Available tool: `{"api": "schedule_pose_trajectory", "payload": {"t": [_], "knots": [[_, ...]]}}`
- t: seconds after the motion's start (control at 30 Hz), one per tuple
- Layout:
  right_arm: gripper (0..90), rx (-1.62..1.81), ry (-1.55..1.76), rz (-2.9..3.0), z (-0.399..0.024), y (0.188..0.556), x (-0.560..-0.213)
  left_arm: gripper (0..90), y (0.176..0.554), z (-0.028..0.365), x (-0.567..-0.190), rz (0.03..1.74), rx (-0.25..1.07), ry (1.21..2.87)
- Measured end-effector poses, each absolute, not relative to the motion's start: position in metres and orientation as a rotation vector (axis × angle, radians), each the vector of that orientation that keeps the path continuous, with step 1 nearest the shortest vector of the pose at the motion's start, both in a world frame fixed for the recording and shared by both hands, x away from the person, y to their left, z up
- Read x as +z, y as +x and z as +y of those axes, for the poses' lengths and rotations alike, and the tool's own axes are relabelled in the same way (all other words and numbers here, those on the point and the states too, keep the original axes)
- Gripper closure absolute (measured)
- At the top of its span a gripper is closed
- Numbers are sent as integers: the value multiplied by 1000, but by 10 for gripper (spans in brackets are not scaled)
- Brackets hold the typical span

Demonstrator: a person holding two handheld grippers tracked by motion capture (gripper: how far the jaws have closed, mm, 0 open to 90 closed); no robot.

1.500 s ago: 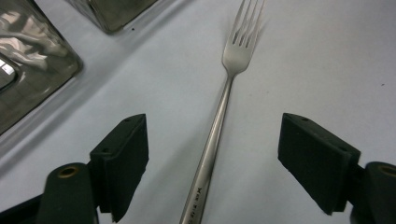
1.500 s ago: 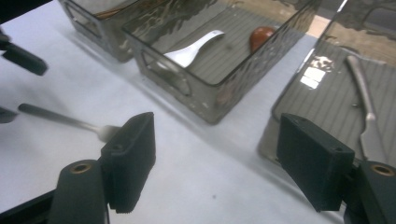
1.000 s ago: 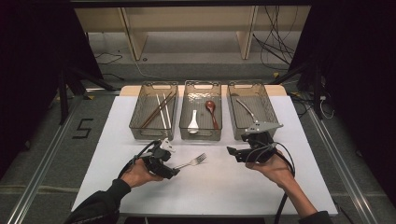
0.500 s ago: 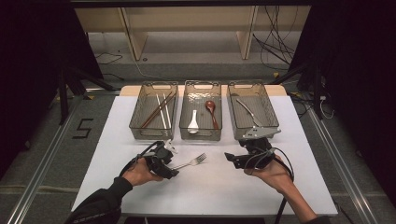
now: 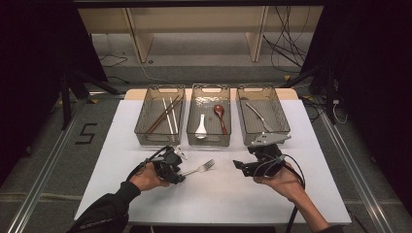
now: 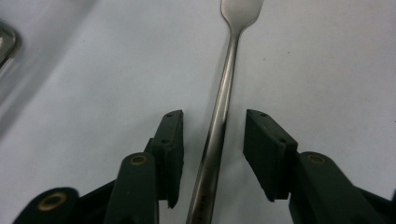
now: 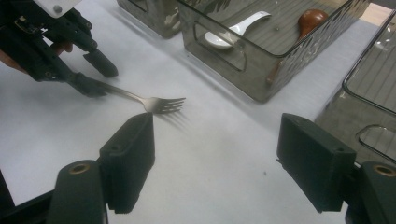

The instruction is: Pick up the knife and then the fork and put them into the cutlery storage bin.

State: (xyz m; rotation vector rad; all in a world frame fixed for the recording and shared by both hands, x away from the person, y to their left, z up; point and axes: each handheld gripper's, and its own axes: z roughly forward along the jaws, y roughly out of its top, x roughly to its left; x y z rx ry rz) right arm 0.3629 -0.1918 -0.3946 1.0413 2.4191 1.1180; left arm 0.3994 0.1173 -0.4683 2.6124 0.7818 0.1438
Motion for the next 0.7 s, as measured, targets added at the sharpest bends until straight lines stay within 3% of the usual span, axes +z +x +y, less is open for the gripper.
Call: {"api": "schedule_pose_trajectory", "payload": {"t": [0.47,0.7], "knots": [[286,1110,1033,2431,-191,363,-396,790,401,112,-466,710,95,2667],[287,1109,1030,2429,-190,363,-396,795,402,109,-465,713,76,2688]]}}
